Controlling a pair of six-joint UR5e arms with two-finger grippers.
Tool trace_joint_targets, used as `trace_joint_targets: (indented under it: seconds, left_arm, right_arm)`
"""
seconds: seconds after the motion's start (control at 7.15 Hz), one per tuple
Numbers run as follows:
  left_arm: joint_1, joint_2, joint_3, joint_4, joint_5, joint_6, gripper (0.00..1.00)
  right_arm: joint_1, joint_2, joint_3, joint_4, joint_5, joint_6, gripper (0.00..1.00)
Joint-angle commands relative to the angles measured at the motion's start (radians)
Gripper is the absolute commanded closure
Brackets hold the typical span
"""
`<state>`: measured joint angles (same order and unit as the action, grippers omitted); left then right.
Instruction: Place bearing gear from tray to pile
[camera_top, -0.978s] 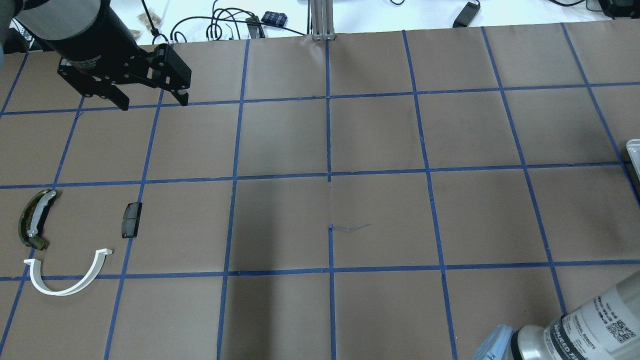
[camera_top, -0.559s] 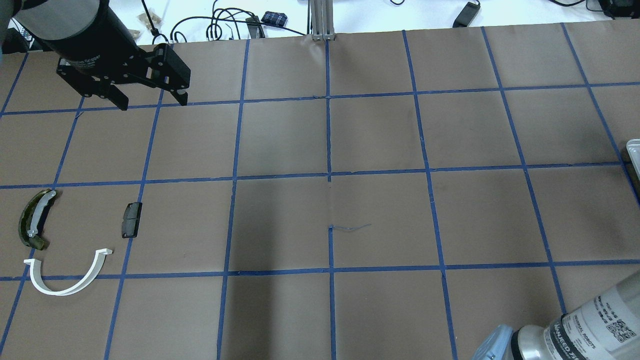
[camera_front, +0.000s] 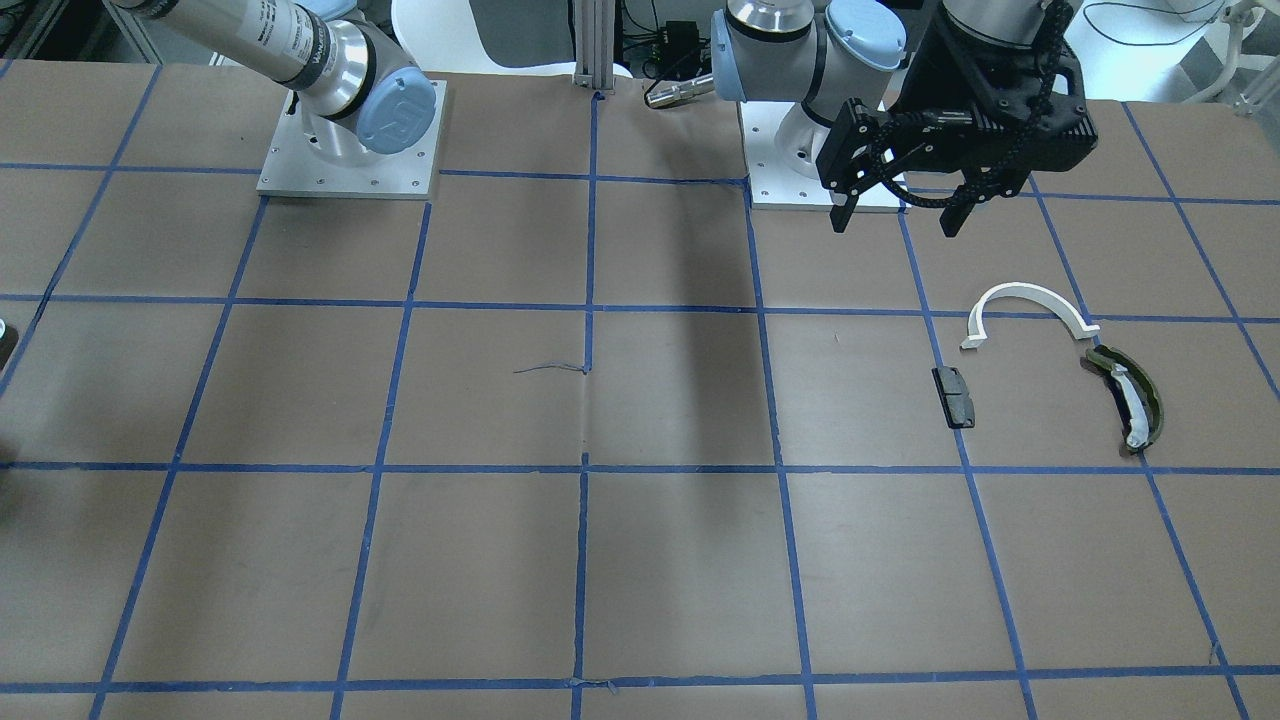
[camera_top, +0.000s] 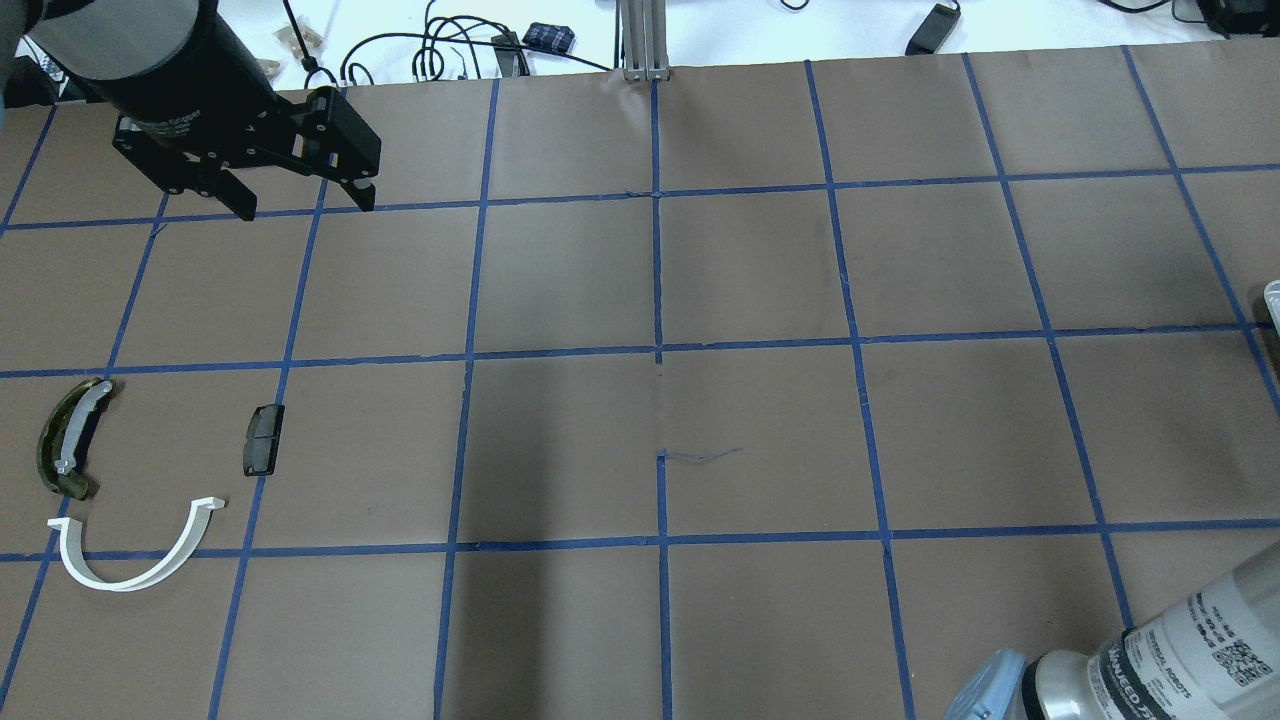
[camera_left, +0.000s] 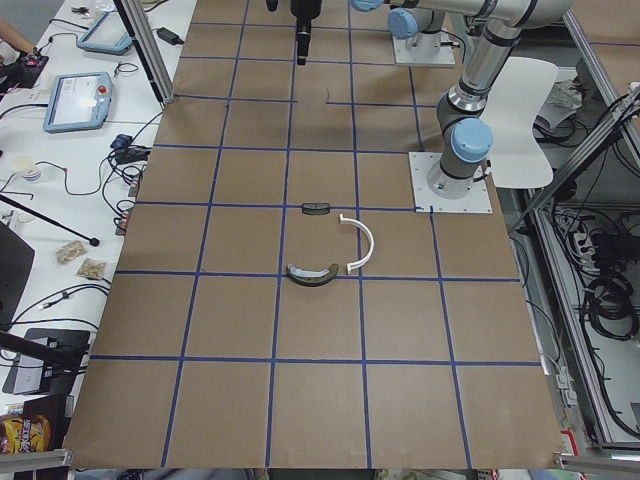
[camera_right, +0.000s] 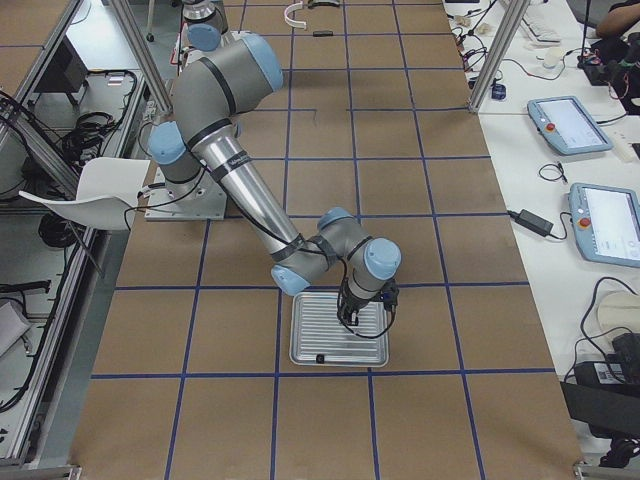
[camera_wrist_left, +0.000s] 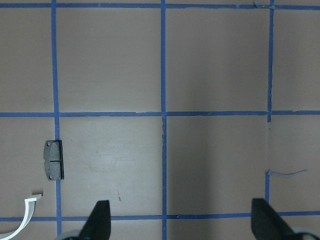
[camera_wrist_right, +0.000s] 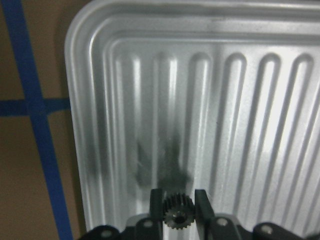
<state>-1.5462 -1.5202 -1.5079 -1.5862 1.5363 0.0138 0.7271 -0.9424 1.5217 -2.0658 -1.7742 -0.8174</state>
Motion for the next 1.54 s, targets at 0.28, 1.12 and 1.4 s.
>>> trace_joint_targets:
  seconds: [0.28,1.12,1.4]
  left_arm:
    - [0.000,0.000,0.000,-0.002,0.001,0.002,0.00]
    - [0.002,0.000,0.000,0.000,0.001,0.002,0.00]
    - [0.000,0.000,0.000,0.000,0.001,0.002,0.00]
  right_arm:
    - [0.044,-0.129,-0.031,0.175,0.060,0.015,1.00]
    - [0.611,-0.271,-0.002,0.378,0.327,0.705,1.00]
    - [0.884,-0.269,0.008,0.310,0.331,0.963,1.00]
